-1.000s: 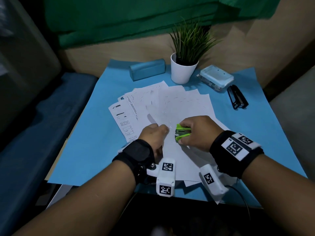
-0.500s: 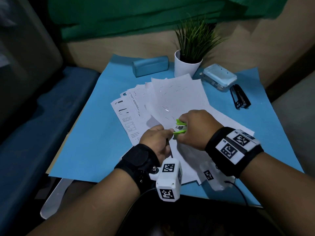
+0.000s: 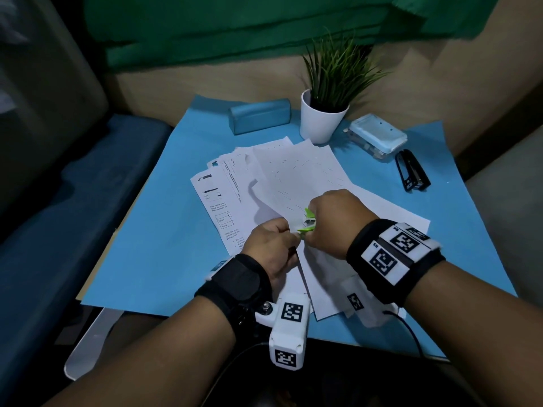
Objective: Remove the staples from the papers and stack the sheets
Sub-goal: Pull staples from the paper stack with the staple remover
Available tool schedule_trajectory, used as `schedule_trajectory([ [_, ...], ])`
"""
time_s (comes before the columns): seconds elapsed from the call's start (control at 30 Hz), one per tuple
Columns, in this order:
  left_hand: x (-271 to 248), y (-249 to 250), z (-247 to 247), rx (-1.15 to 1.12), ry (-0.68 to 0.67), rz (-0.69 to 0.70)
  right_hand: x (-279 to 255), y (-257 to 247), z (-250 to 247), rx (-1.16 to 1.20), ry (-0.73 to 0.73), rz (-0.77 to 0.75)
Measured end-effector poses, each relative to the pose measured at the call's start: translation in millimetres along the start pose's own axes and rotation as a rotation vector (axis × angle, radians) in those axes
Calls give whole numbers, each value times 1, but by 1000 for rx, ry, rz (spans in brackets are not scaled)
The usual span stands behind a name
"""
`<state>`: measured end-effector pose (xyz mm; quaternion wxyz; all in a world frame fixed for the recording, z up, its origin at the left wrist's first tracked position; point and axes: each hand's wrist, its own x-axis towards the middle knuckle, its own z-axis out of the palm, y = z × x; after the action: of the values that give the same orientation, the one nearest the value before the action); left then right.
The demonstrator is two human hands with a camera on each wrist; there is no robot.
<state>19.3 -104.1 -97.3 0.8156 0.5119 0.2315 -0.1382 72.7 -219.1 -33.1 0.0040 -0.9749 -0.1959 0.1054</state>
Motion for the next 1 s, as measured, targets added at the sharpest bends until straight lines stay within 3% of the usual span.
schedule_trajectory([
  [0.3,2,-2,1,24,7,33,-2,2,-2,97,-1,40],
  [0.5,0,2,4,17,67,-22,-3,9,5,214,9,77],
  [0.77,1,3,4,-20,64,-115,0,34,17,1040,-122,331],
  [1.0,0,12,6,46,69,-146,-11,45,22,1473,-132,467],
])
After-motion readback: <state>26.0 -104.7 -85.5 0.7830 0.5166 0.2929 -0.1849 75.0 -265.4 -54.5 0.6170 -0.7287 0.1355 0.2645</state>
